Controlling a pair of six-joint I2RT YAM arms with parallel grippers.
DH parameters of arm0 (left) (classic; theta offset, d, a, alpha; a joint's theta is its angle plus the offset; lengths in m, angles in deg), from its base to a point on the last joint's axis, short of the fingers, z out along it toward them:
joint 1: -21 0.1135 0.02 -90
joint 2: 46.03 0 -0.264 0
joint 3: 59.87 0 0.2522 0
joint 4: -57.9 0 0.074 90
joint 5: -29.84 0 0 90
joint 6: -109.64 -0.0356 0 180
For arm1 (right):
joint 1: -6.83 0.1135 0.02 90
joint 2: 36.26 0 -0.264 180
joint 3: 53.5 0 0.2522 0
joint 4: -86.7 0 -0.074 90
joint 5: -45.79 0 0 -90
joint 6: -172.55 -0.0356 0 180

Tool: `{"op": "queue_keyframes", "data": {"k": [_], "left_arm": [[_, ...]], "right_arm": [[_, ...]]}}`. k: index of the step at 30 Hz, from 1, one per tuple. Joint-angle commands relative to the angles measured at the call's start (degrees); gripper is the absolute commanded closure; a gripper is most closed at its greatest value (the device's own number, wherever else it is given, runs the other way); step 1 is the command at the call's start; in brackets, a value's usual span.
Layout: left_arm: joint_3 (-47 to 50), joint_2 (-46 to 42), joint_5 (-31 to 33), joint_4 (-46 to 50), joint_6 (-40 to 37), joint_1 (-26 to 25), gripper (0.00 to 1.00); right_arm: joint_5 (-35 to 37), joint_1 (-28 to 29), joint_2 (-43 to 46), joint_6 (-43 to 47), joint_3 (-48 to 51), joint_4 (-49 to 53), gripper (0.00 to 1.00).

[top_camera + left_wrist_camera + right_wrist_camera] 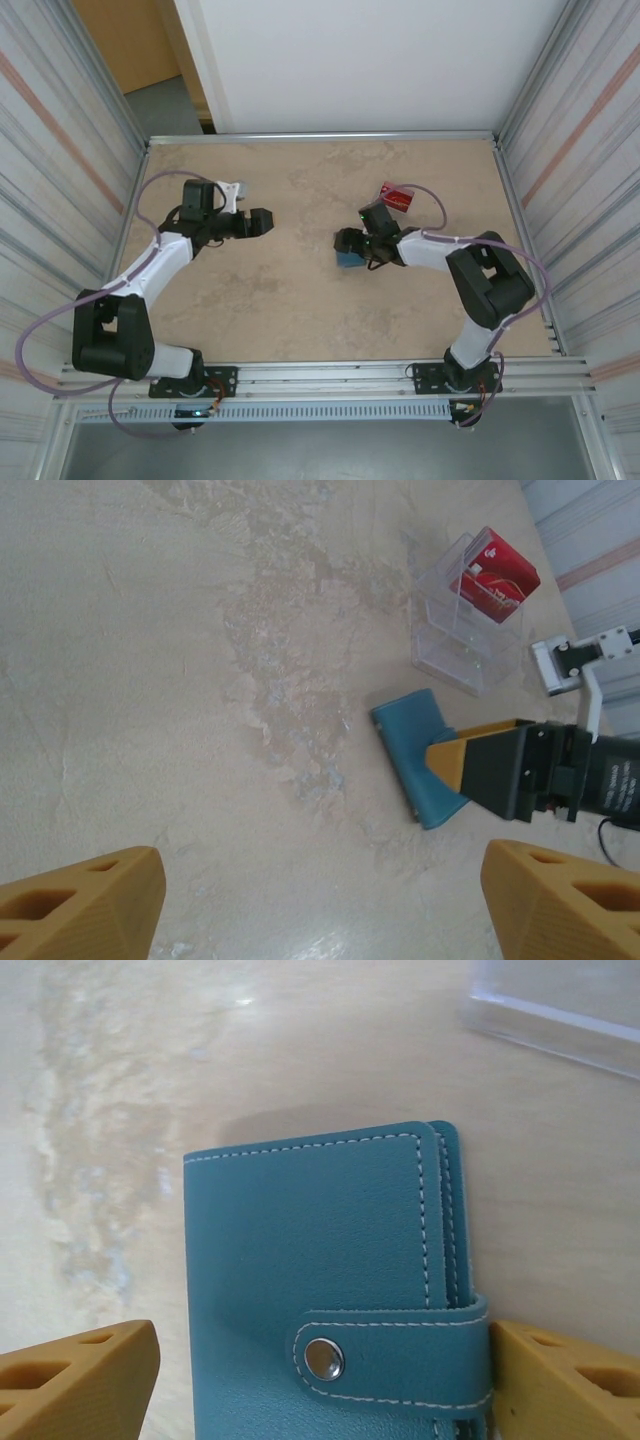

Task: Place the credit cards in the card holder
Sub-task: Move the card holder to the center of the table, then pick up the card holder from the center of the table.

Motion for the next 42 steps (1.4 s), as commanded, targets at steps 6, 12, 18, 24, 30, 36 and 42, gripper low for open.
{"op": "queue_keyframes", "data": {"k": [6, 12, 18, 24, 30, 36, 42], "left_arm": [[-1.07, 4.52, -0.82, -1.83, 7.43, -4.89, 0.26], [-3.88, 10.15, 0.02, -1.31, 12.52, -9.57, 0.37], [-10.30, 17.63, 2.38, 2.18, 15.76, -14.34, 0.54], [-14.60, 25.03, 1.74, 3.38, 18.36, -17.98, 0.54], [-17.98, 29.89, 0.99, 4.40, 19.63, -19.46, 0.53], [-19.52, 32.16, 1.92, 4.96, 19.26, -20.06, 0.55], [-20.49, 34.48, 1.45, 4.99, 19.67, -19.94, 0.59]], "right_arm": [[-1.61, 1.46, 3.13, -0.13, -3.82, 2.86, 0.21], [2.61, -0.92, 14.49, 1.57, 0.35, 10.00, 0.20], [6.55, -3.41, 26.59, 2.35, 5.98, 16.99, 0.19], [10.10, -3.82, 37.91, 1.28, 10.57, 22.94, 0.19], [12.56, -3.98, 47.43, 0.34, 13.47, 28.33, 0.19], [13.04, -4.51, 52.00, -0.72, 15.20, 30.49, 0.19], [12.99, -4.51, 52.76, -1.25, 15.55, 31.11, 0.19]]}}
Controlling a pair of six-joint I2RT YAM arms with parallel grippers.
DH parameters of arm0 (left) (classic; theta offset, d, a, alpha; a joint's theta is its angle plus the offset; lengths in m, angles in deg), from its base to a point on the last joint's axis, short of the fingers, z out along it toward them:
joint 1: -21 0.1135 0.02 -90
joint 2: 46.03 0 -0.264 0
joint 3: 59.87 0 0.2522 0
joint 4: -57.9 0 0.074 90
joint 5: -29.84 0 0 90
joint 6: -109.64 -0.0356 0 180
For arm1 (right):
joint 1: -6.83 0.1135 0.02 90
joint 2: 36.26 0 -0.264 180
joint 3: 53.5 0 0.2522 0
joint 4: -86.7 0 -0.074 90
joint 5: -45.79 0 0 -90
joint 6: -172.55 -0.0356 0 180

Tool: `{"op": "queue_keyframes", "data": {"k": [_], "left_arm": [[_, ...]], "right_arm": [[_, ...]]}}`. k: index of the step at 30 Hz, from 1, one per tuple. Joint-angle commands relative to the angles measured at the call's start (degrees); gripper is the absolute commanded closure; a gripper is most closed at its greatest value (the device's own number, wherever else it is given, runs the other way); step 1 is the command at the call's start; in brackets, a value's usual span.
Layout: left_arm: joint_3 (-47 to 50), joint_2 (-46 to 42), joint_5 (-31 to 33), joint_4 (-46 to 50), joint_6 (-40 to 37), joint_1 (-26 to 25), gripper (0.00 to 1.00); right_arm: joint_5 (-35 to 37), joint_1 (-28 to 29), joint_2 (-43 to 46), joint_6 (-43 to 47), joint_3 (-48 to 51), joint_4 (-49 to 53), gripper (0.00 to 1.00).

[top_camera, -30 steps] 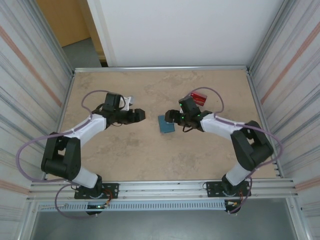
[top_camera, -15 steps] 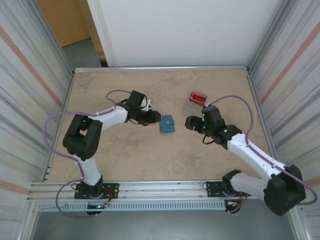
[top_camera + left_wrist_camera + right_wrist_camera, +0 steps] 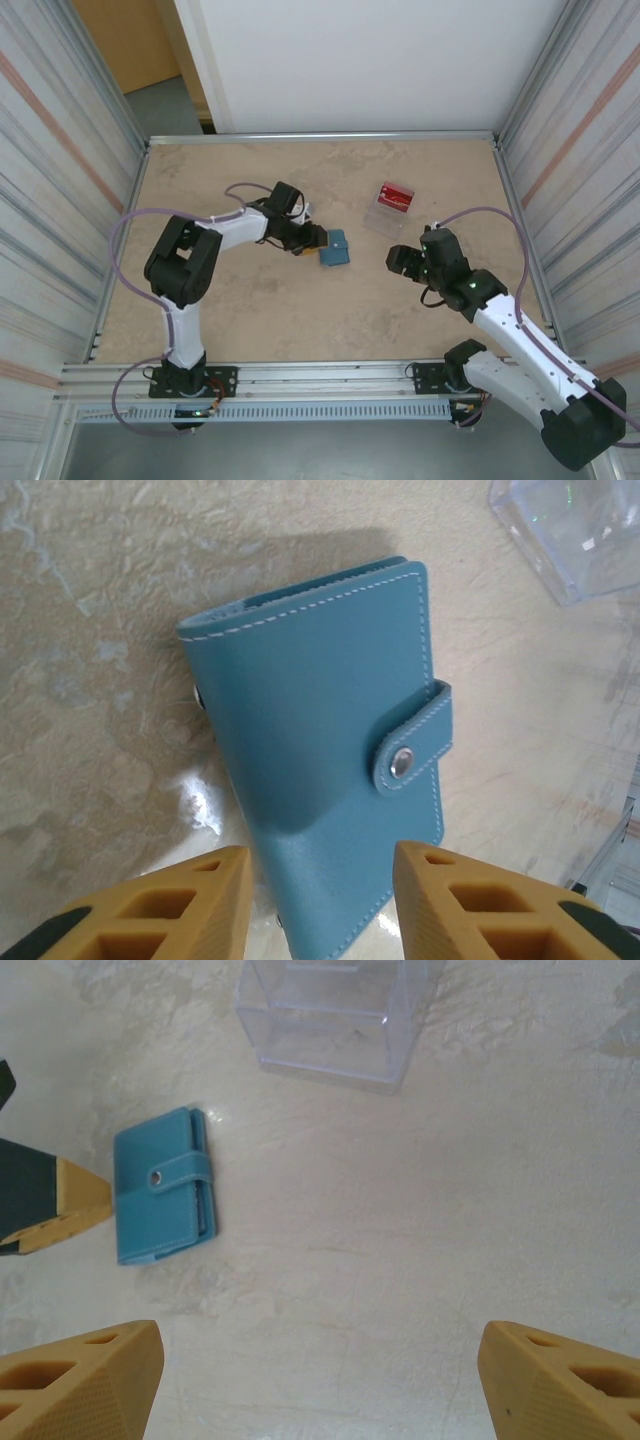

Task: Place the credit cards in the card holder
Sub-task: Pick up the card holder from the center of the table.

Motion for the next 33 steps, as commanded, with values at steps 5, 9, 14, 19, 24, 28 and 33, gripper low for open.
{"op": "queue_keyframes", "data": {"k": [5, 9, 14, 19, 24, 28, 33], "left_arm": [[-2.01, 3.24, -0.11, 1.35, 1.04, -0.13, 0.60], [-2.03, 3.99, -0.56, 1.13, 1.29, -0.11, 0.63], [-1.55, 4.89, -0.84, 0.39, 1.55, 0.14, 0.67], [-2.36, 6.49, -3.04, -0.23, 2.44, 0.69, 0.77], [-2.14, 4.49, -3.10, 0.21, 2.24, 0.89, 0.91], [-3.72, 1.84, -2.65, 1.66, 0.48, 0.90, 0.99], [-4.33, -5.42, -0.10, 4.64, -4.04, 0.87, 0.99]], "right_arm": [[1.74, -0.49, 1.78, -1.79, 1.38, 1.44, 0.19], [1.41, -0.44, 2.33, -2.04, 1.83, 1.29, 0.19], [1.92, -0.49, 2.83, -2.29, 1.90, 1.99, 0.19], [2.03, -0.59, 3.29, -2.02, 2.21, 1.85, 0.19], [1.26, -0.22, 3.43, -2.33, 2.17, 1.76, 0.20], [2.54, 1.48, 1.40, -1.94, 0.18, 2.39, 0.22], [5.87, 7.68, -4.97, -0.88, -6.27, 3.02, 0.24]]}}
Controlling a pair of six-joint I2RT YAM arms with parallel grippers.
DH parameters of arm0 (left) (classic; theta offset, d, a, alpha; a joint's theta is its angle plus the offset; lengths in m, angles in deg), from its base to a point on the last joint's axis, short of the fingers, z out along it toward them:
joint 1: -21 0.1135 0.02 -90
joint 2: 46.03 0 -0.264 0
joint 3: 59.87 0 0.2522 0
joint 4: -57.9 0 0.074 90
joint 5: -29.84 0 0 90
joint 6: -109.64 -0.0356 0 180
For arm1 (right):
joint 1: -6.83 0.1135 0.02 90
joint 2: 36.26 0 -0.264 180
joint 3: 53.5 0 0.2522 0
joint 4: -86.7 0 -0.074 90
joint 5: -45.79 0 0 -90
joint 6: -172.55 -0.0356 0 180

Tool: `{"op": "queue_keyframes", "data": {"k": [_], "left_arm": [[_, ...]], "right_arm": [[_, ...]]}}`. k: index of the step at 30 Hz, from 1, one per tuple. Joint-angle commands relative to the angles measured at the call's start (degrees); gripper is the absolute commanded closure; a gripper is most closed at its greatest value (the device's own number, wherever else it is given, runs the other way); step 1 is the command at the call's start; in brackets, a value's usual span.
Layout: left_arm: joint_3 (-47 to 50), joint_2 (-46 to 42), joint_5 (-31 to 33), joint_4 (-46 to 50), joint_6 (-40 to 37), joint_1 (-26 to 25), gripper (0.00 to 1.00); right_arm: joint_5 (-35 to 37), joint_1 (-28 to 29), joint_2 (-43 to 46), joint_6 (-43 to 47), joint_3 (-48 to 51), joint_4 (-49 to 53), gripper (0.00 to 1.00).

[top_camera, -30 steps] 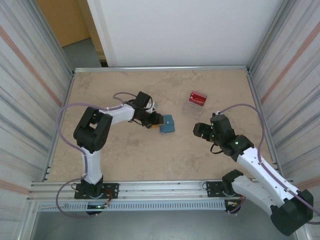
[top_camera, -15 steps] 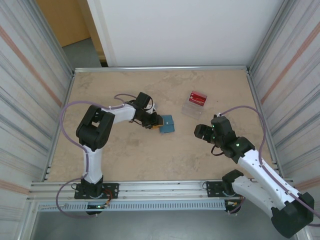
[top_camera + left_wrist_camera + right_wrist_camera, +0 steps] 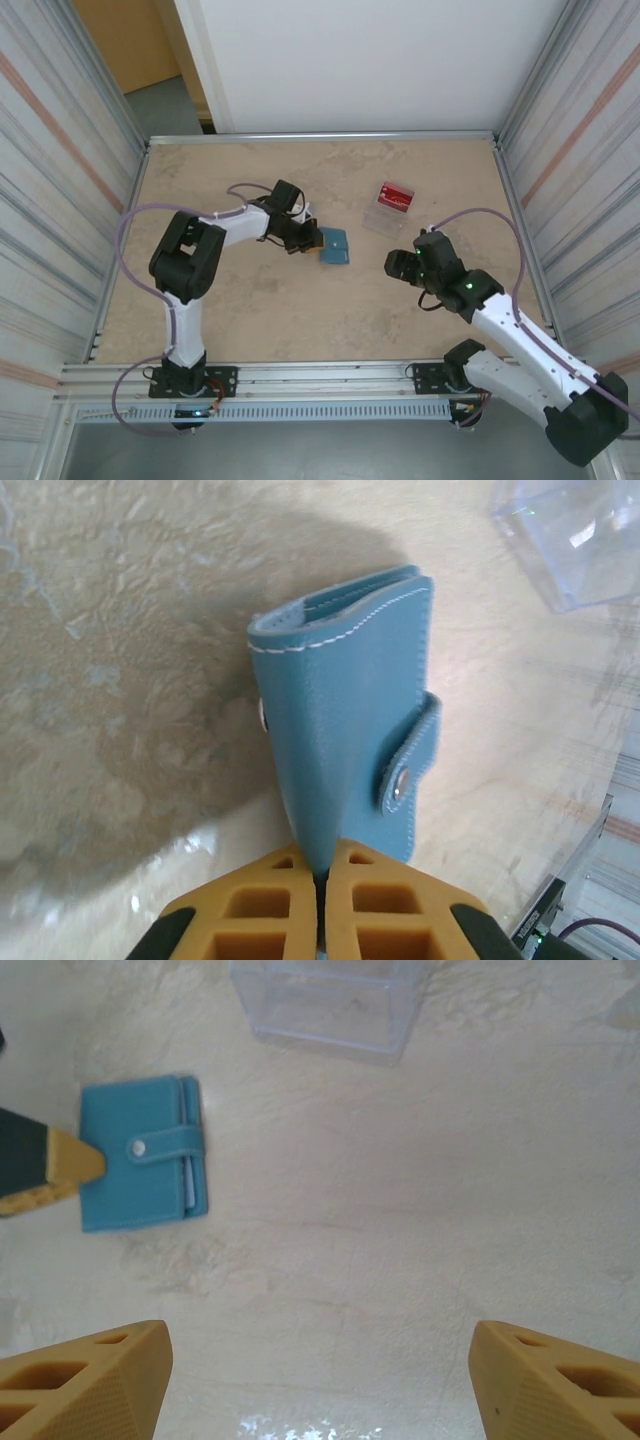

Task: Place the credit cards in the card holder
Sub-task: Pick up the card holder from the center of the table, then open the button on the card holder.

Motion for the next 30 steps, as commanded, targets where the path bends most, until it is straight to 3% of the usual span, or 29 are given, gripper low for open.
{"op": "queue_keyframes", "data": {"k": [1, 7, 13, 19, 30], "left_arm": [[-2.02, -7.59, 2.85, 3.59, -5.07, 0.04, 0.99], [0.77, -16.56, 9.49, 5.79, -15.42, -0.86, 0.98], [4.36, -22.54, 6.36, 4.20, -22.50, 0.16, 0.95], [6.22, -24.89, 2.08, 2.28, -23.24, 3.43, 0.95], [6.11, -24.82, -2.37, 1.80, -23.51, 3.56, 0.96]], "right_arm": [[3.36, 3.57, -4.17, 0.63, -6.44, 0.91, 0.24], [4.56, 9.24, -16.39, 1.58, -18.49, 2.76, 0.30], [0.12, 10.33, -24.22, 1.43, -25.24, -0.69, 0.39], [-3.02, 10.34, -30.57, 1.23, -29.53, -3.42, 0.47], [-5.98, 9.80, -40.46, -0.36, -37.86, -3.80, 0.53]]}}
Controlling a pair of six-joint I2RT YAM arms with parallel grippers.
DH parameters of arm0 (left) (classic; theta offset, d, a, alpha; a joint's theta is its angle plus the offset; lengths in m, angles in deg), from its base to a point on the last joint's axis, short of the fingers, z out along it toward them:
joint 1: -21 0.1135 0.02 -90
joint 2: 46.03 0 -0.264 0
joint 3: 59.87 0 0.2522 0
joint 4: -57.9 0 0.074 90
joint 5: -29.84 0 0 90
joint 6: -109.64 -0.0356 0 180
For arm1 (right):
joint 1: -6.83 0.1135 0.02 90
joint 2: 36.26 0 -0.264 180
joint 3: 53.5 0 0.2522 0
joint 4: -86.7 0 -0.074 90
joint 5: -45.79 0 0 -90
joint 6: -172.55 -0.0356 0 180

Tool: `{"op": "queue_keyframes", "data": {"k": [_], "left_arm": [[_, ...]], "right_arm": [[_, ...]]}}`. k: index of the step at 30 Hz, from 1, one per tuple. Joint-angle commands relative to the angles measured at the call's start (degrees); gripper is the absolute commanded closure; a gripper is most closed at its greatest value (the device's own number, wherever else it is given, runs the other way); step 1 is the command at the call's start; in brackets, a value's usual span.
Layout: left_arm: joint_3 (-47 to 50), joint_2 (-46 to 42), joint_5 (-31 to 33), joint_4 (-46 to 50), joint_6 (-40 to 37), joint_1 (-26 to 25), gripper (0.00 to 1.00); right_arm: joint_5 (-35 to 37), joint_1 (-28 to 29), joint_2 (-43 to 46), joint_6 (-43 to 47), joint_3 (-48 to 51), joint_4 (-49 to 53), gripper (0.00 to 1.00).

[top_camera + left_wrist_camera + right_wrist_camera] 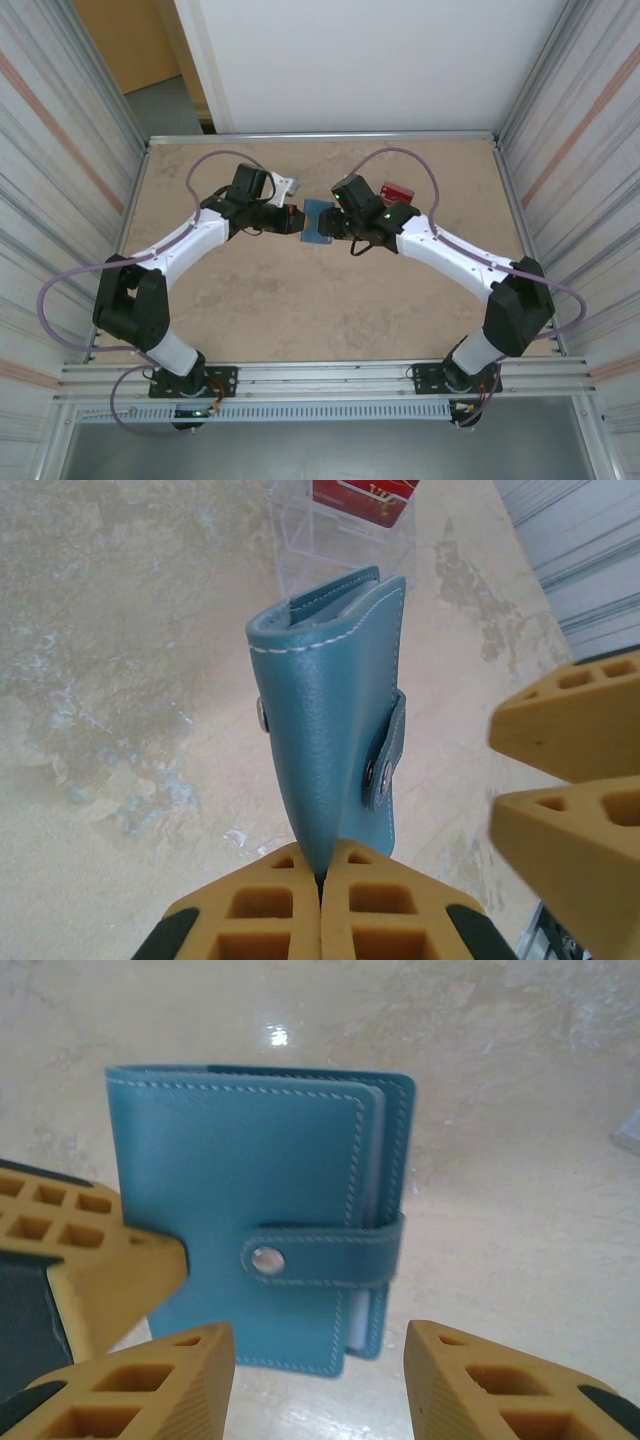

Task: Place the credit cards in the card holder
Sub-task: Open the button on the card holder.

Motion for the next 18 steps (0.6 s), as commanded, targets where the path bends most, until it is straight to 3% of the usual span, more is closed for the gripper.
{"op": "queue_keyframes", "data": {"k": [1, 18], "left_arm": [[0.42, -2.08, -3.12, -1.40, -1.40, -0.17, 0.96], [0.26, -1.40, -4.84, -2.41, -0.78, -2.01, 0.96]], "right_arm": [[-0.95, -0.49, -1.72, -1.58, -2.72, -0.21, 0.54], [-3.07, -1.00, -9.45, -3.44, -6.36, -0.66, 0.61]]}}
